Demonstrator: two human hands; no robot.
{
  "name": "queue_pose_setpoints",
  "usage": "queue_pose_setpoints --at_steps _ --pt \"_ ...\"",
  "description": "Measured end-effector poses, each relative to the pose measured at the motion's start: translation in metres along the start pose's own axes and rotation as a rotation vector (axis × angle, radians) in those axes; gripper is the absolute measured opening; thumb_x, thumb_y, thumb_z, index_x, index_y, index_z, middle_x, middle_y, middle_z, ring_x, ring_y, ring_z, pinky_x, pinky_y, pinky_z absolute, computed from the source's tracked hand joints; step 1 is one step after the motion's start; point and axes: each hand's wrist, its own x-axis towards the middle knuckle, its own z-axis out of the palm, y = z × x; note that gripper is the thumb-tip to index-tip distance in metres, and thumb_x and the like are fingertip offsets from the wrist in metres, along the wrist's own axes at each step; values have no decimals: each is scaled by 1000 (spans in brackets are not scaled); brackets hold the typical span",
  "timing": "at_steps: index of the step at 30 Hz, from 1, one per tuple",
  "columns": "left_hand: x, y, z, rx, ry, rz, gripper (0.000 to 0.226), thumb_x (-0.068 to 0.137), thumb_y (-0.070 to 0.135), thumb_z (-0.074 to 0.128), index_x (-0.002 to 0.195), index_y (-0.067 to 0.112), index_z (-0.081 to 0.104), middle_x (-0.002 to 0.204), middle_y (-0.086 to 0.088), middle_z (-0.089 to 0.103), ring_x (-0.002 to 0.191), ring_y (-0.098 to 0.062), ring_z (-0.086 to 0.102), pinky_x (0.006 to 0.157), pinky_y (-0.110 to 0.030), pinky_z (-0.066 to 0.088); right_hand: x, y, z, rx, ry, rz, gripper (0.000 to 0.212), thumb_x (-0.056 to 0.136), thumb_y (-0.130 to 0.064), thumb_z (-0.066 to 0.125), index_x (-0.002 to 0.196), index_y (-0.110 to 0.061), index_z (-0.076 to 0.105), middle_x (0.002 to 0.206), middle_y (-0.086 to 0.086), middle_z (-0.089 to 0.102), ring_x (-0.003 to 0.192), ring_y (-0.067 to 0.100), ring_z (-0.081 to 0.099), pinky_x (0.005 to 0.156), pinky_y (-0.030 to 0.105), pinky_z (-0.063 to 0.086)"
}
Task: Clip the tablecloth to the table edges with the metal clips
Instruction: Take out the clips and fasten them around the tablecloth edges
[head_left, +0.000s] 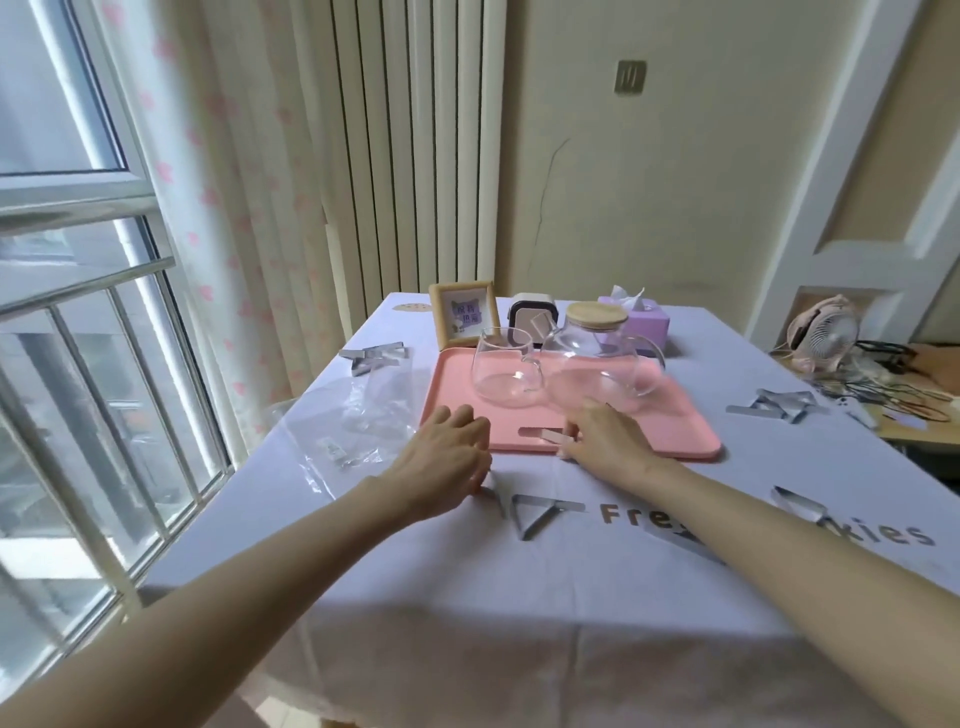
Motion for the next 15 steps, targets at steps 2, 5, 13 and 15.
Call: queue_pose_setpoints --at_steps 2,5,13,15 --pt "0 3 -1 -5 37 -14 18 56 27 82 57 24 65 79 7 61 72 -19 52 59 -29 42 -4 0 -5 55 40 6 11 80 -20 65 77 -11 61 100 5 54 90 28 56 66 30 38" --pt "1 4 -7 -91 108 -52 14 65 30 80 64 27 66 83 8 61 76 -18 50 64 -28 33 -10 3 -15 95 119 -8 11 78 -14 63 70 -13 55 95 3 55 86 25 54 65 29 39" --pt "11 31 -4 -217 60 20 5 84 24 60 82 19 62 80 4 67 80 -22 50 68 -29 27 -37 15 -20 380 22 -77 14 72 -4 73 67 -5 59 69 -4 54 66 15 50 58 18 39" --pt "13 36 2 -218 56 -8 6 85 23 59 83 18 62 83 3 67 83 -23 52 67 -28 27 -43 17 -18 389 8 -92 13 73 -6 73 69 -6 60 70 -2 57 66 14 51 60 18 41"
